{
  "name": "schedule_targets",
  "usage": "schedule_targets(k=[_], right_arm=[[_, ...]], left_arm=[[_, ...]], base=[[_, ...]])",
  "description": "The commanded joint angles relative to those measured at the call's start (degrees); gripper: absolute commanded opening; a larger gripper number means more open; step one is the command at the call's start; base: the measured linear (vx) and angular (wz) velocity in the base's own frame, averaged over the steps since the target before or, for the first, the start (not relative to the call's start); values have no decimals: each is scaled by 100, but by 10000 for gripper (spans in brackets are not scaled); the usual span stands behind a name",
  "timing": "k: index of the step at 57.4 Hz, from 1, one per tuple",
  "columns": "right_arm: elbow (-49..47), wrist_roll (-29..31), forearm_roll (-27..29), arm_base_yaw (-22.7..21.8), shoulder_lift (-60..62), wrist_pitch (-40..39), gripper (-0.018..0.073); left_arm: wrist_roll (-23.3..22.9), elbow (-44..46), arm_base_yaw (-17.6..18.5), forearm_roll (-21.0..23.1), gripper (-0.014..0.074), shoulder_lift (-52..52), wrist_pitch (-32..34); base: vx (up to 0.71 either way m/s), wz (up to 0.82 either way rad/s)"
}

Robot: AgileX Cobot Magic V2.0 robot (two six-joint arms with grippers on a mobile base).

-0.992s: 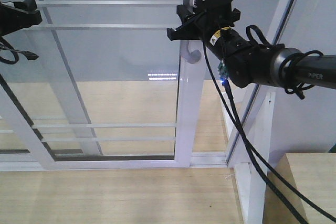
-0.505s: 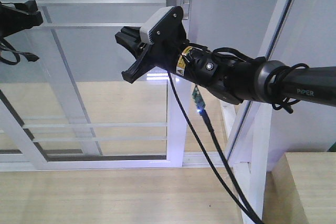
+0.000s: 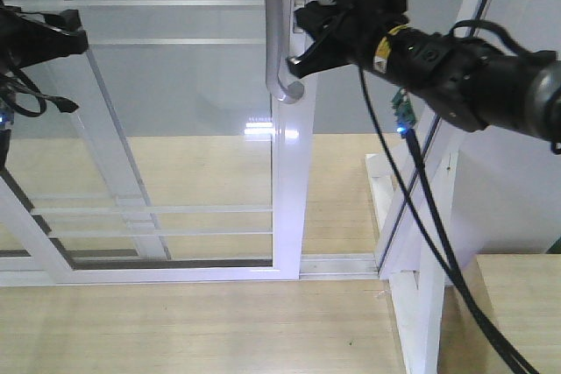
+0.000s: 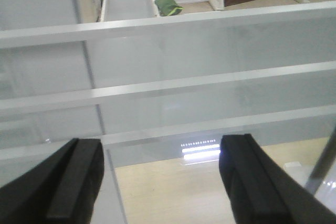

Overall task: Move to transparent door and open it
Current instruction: 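Pull the handle with the right gripper, sliding the door toward the left gripper, then release the handle with the right gripper and move the left gripper onto it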

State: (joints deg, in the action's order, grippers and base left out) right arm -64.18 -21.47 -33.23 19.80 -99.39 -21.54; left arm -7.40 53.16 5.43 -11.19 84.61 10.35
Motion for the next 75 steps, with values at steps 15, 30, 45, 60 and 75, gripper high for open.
schedule_targets(k=[15,30,45,60,75], right_arm=[[1600,74,82,-1081,1806,-419,-6],[2287,114,82,-1461,2471,-394,-6],[2287,114,89,-1473,2471,-314,-6],[2287,114,83,-1473,2471,-302,-6],[2287,128,83,-1473,2471,-268,-6]], left_arm=[[-469,192,931,-156,565,385,1767],[-1144,746,1422,-405,565,1312,2244],[-1159,1477,1817,-399,565,1865,2244],[-1164,2020,1982,-388,565,2274,2207],[-1349,2541,1999,-393,565,2596,2203]], base=[[0,0],[0,0],[0,0],[0,0],[0,0]])
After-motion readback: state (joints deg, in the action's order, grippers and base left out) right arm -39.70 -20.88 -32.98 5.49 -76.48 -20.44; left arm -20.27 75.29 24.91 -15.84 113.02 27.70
